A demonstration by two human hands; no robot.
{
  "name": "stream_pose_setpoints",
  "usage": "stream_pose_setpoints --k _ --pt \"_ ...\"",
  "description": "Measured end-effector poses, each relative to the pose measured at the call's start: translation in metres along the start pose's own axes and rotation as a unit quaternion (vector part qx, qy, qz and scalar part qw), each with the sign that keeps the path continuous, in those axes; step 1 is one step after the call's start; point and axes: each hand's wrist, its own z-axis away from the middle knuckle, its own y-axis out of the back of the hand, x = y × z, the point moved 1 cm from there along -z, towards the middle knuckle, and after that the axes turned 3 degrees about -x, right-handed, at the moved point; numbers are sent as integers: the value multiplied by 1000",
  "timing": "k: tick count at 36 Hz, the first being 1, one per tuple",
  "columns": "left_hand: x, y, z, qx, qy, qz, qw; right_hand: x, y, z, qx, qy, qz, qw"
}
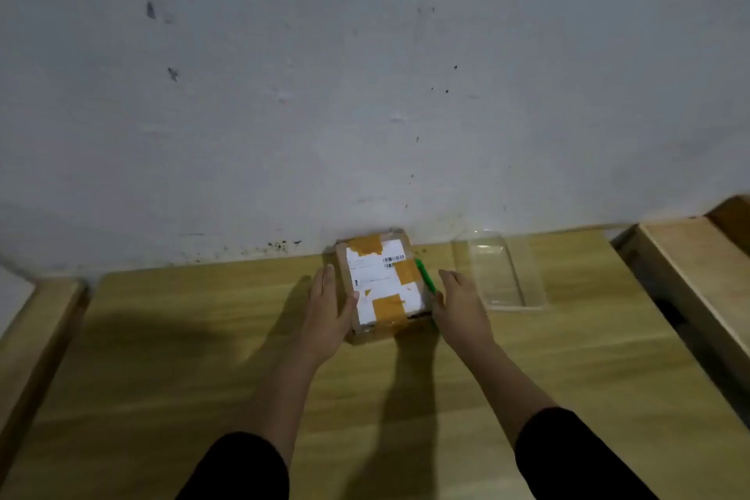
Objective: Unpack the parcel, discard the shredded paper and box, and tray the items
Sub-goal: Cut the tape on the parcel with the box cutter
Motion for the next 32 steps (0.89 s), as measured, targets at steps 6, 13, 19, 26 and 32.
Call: stream_pose_setpoints --k 6,13,19,26,32 --pt "-3 -29 -20 -31 36 114 992 16 -28 -17 23 -23 -65 997" --pt "-2 -44 -29 -4 62 217 974 19 -26 -27 43 -31 -124 991" --pt "-10 -42 -28 -21 50 229 972 29 -32 -30 18 -39 -123 992" --pt "-17 -45 -25 -5 36 228 973 37 -47 -34 7 -22 -54 998" --pt "-17 -44 -23 -5 33 242 970 41 -45 -39 17 -76 -50 996"
